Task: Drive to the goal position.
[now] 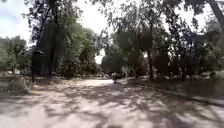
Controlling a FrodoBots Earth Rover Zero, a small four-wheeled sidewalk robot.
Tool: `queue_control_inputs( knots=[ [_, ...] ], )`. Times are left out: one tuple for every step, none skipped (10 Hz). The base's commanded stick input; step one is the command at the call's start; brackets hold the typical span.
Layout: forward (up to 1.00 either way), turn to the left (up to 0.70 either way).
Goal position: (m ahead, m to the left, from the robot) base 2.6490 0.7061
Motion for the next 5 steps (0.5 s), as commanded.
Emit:
queue_control_inputs(
  knots=[
    [0.7, 0.0],
    [0.7, 0.0],
    [0.7, 0.11],
    [0.7, 0.32],
    [0.7, 0.35]
  ],
)
